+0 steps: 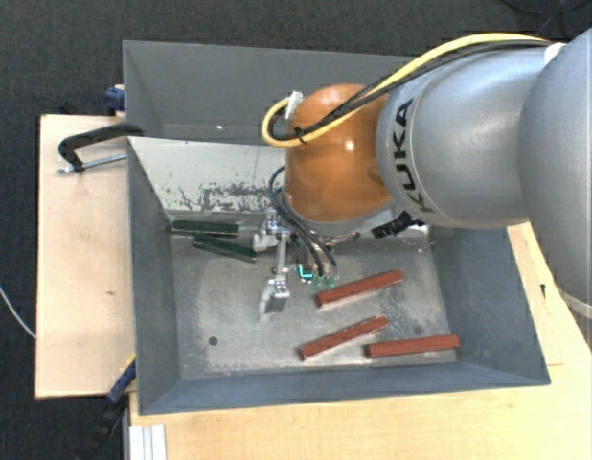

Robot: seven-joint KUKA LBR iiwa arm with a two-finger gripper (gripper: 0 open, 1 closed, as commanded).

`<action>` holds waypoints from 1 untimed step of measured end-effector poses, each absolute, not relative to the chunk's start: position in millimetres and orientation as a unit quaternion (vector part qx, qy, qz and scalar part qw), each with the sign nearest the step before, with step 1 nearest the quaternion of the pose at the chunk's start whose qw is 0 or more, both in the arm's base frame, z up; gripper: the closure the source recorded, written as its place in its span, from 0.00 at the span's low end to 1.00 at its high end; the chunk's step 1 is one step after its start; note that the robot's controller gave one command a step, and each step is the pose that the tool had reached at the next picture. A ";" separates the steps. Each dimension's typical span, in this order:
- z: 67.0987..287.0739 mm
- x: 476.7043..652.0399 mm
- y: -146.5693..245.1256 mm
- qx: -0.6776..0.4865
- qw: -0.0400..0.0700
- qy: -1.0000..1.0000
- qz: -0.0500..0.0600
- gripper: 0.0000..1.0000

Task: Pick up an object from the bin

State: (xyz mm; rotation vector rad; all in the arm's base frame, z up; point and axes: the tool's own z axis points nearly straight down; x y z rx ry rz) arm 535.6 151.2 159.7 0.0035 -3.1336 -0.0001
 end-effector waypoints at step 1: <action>161.7 536.3 151.0 0.001 0.002 -1.000 0.000 0.00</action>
Offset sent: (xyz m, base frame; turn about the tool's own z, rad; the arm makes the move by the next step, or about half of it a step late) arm -0.0041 0.0190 -0.0199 -0.1751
